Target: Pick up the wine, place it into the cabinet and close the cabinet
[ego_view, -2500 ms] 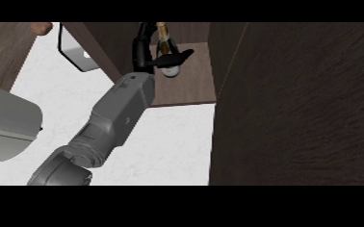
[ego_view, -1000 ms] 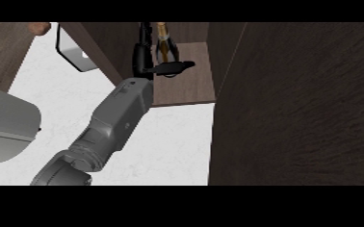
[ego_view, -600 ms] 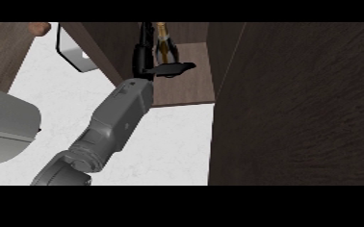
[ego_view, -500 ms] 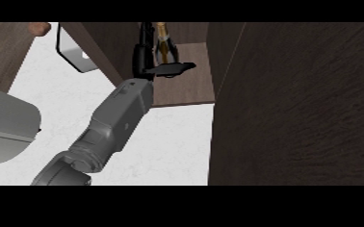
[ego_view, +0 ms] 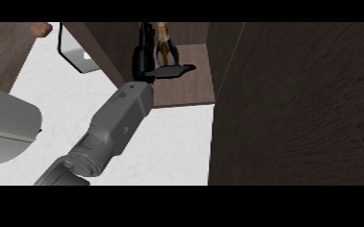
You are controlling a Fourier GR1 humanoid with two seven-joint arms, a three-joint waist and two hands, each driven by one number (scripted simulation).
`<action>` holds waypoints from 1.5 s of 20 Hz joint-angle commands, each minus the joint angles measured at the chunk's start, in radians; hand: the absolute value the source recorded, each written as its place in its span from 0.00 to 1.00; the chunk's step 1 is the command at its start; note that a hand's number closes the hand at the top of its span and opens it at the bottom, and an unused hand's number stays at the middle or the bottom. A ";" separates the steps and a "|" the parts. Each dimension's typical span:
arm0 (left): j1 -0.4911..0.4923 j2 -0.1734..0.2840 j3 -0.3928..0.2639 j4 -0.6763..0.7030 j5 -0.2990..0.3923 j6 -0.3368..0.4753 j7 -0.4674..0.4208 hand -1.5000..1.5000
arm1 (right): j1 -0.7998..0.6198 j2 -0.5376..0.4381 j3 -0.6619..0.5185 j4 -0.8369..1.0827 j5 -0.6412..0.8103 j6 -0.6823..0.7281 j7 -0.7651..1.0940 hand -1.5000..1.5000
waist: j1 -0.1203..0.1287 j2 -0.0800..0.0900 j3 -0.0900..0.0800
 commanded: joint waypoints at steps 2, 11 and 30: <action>0.147 0.001 -0.078 -0.077 0.087 0.016 -0.016 0.00 | 0.025 -0.017 -0.037 -0.087 -0.042 -0.012 0.046 0.00 | 0.023 -0.008 -0.001; 0.358 0.001 -0.478 -0.538 0.248 0.282 0.094 0.00 | -0.015 -0.039 -0.062 -0.098 -0.053 -0.030 0.086 0.00 | 0.053 -0.014 0.000; 0.827 0.136 -0.714 -1.348 0.020 0.621 0.254 0.00 | 0.025 -0.066 -0.111 -0.106 -0.064 -0.024 0.051 0.00 | 0.081 -0.009 0.000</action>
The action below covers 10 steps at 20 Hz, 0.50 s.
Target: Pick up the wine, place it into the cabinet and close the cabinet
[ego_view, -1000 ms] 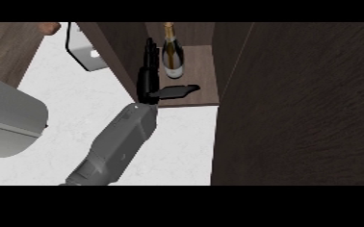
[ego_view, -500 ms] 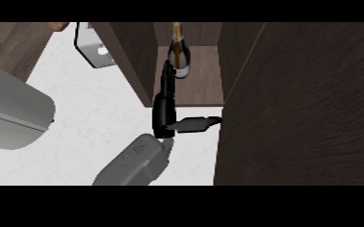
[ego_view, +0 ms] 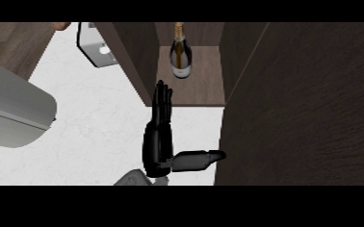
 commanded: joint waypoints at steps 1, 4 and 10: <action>0.097 0.055 -0.043 -0.151 -0.066 0.096 0.037 0.00 | -0.048 -0.023 -0.040 -0.114 -0.065 -0.034 0.096 0.00 | 0.002 0.000 0.000; 0.193 0.090 -0.103 -0.290 -0.116 0.123 0.061 0.00 | 0.090 0.013 0.029 -0.074 -0.018 0.023 -0.028 0.00 | -0.001 0.001 0.000; 0.262 0.132 -0.129 -0.403 -0.157 0.091 0.071 0.00 | 0.036 0.000 0.035 -0.130 -0.115 0.002 0.097 0.00 | -0.005 0.001 0.000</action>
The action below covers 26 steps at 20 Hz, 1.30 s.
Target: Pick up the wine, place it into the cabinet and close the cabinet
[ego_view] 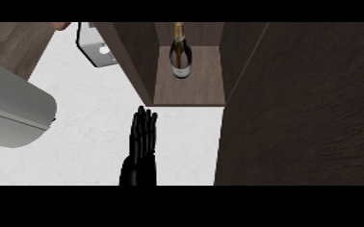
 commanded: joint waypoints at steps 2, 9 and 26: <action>0.089 0.122 -0.034 -0.178 -0.031 -0.022 0.041 0.00 | 0.026 -0.020 -0.037 -0.079 -0.147 0.026 0.059 0.00 | 0.000 0.000 0.000; 0.144 0.286 -0.032 -0.360 -0.026 -0.097 0.118 0.00 | 0.082 -0.011 0.093 -0.090 -0.081 0.095 0.055 1.00 | -0.001 -0.001 0.001; 0.387 0.464 0.334 -0.378 0.182 -0.393 -0.056 0.00 | 0.203 0.030 0.368 -0.149 -0.167 0.135 0.178 1.00 | 0.005 -0.002 -0.001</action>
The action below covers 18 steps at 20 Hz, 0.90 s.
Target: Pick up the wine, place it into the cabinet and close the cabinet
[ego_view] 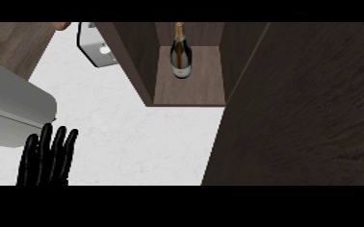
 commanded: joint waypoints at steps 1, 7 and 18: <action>0.056 0.046 0.092 -0.050 0.043 -0.030 -0.008 0.00 | 0.029 -0.045 0.082 -0.150 -0.088 0.064 0.040 1.00 | 0.005 -0.002 0.000; 0.161 0.101 0.226 -0.055 0.137 -0.159 -0.020 0.00 | -0.070 0.010 0.332 -0.115 0.079 -0.080 0.051 1.00 | 0.011 -0.002 -0.002; 0.241 0.168 0.421 -0.015 0.226 -0.334 -0.001 0.00 | -0.081 0.009 0.645 -0.076 0.306 -0.322 0.007 1.00 | 0.007 -0.009 -0.003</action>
